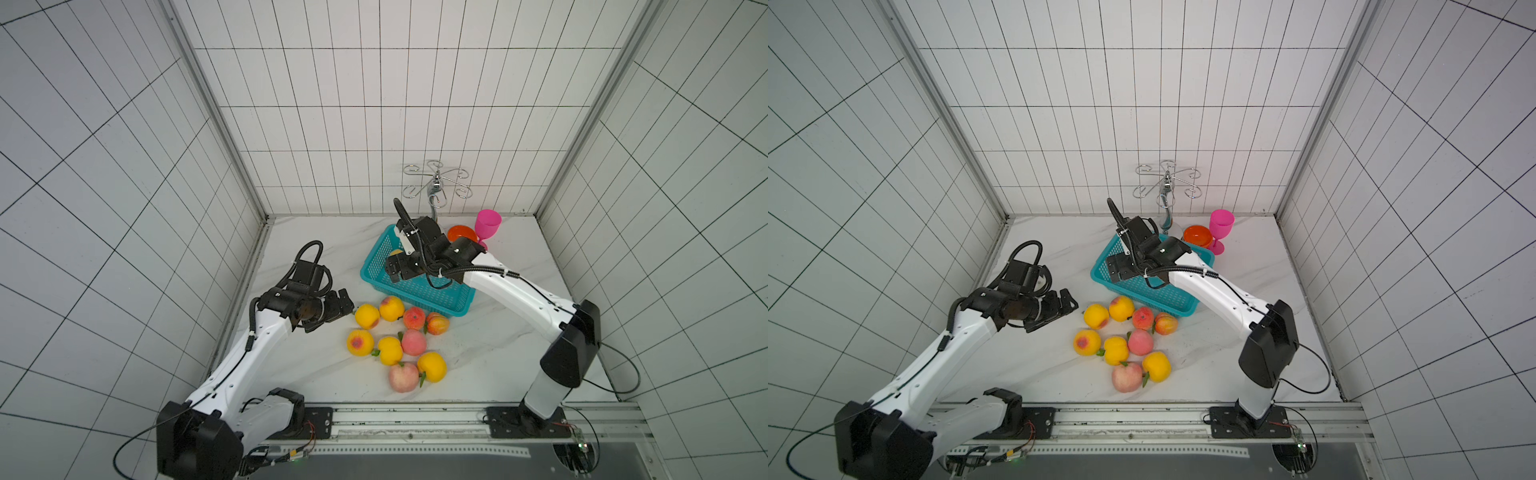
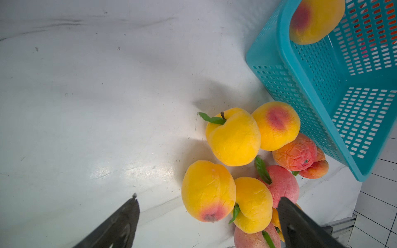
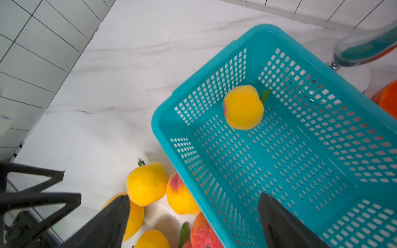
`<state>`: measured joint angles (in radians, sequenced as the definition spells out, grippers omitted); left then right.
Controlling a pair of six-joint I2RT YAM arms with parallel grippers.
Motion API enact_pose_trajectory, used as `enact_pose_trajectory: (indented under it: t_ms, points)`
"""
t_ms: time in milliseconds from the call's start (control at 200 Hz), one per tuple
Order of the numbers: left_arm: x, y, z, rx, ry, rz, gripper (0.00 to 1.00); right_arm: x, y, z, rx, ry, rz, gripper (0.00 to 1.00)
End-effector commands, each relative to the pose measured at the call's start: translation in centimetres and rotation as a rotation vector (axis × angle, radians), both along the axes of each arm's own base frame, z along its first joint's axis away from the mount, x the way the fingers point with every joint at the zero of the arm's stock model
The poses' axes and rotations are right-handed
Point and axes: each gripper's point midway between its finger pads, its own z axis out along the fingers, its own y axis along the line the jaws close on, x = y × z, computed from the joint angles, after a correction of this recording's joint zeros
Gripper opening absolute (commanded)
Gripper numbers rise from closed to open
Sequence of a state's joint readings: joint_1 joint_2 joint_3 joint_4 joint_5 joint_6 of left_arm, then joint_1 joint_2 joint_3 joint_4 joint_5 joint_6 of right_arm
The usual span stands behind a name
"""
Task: Put the peaches into the basket
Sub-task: Place the peach in the basket, then pick up the peach from the center of the board.
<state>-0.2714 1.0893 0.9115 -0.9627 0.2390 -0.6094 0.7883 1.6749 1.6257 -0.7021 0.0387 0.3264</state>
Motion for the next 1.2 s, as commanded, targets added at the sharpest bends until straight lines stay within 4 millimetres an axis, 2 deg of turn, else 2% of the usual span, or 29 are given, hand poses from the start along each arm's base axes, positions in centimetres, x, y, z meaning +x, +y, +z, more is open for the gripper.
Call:
enact_pose_trajectory:
  t_ms: [0, 185, 350, 465, 605, 690, 914, 1199]
  points:
    - [-0.7, 0.0, 0.6, -0.004, -0.030, -0.014, 0.98, -2.4, -3.6, -1.0, -0.034, 0.051, -0.084, 0.97]
    - [-2.0, 0.5, 0.5, 0.024, -0.014, -0.018, 0.98, -5.8, -7.1, -1.2, -0.037, 0.072, -0.102, 0.97]
    - [-3.0, 0.3, 0.7, 0.048, -0.011, -0.013, 0.98, -8.2, -9.1, -1.8, -0.011, 0.095, -0.113, 0.97]
    - [-3.7, -0.5, 0.2, 0.076, 0.011, -0.012, 0.98, -9.4, -9.6, -1.6, 0.019, 0.102, -0.099, 0.97]
    - [-4.3, -2.1, 1.5, 0.116, -0.029, -0.023, 0.98, -10.7, -10.0, -1.5, 0.037, 0.108, -0.056, 0.98]
    - [-4.8, -2.6, 1.6, 0.136, -0.022, -0.012, 0.98, -11.5, -10.2, -1.4, 0.057, 0.126, -0.032, 0.98]
    - [-5.9, -3.8, 0.1, 0.143, 0.016, 0.045, 0.98, -13.6, -10.4, -1.4, 0.077, 0.150, 0.045, 0.98]
    - [-6.9, -3.9, -2.8, 0.145, 0.057, 0.134, 0.98, -15.6, -10.9, -1.8, 0.092, 0.167, 0.118, 0.98]
